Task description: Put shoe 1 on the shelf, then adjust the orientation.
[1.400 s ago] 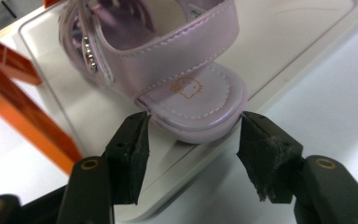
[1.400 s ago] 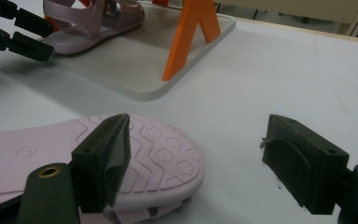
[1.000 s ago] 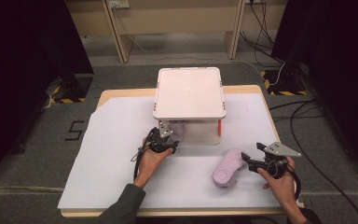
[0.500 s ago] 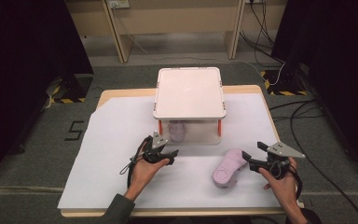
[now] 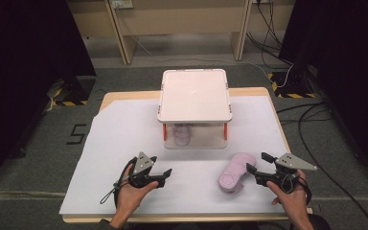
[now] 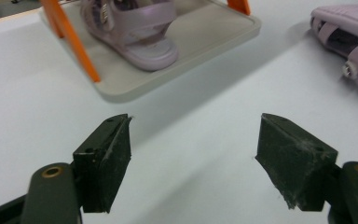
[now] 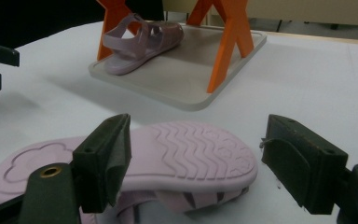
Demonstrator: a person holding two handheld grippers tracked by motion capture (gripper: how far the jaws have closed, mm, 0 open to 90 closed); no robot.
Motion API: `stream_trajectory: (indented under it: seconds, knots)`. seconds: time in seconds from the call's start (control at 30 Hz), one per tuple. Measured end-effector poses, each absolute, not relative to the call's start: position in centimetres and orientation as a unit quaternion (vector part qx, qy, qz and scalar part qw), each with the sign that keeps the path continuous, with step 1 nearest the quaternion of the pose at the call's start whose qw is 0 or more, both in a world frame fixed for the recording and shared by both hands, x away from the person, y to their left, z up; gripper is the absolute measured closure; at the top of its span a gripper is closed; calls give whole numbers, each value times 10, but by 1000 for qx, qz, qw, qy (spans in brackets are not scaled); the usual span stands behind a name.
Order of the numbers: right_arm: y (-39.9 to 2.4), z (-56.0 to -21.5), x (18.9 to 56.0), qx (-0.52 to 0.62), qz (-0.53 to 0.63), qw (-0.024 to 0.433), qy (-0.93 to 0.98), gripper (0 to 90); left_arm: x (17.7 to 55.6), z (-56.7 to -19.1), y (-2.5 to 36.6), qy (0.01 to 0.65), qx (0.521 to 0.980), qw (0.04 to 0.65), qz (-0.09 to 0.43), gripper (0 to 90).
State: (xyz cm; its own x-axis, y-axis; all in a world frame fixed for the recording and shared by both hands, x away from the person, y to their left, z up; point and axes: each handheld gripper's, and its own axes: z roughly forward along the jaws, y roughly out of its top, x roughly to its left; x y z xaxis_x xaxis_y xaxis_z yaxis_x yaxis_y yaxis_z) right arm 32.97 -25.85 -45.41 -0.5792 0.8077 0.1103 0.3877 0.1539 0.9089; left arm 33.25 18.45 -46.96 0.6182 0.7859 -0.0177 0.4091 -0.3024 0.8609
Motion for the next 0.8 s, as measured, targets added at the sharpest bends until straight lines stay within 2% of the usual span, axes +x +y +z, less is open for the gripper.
stream_trajectory:
  seconds: [0.13,0.23,0.8]
  knots:
    - [-258,-457,325,408,501,201,737,239,326,-481,191,389,783,437,213,252]
    - [-257,-460,321,406,493,194,744,231,321,-489,192,396,783,439,195,250]
    - [-253,-471,314,413,451,163,775,235,322,-491,198,396,777,442,209,248]
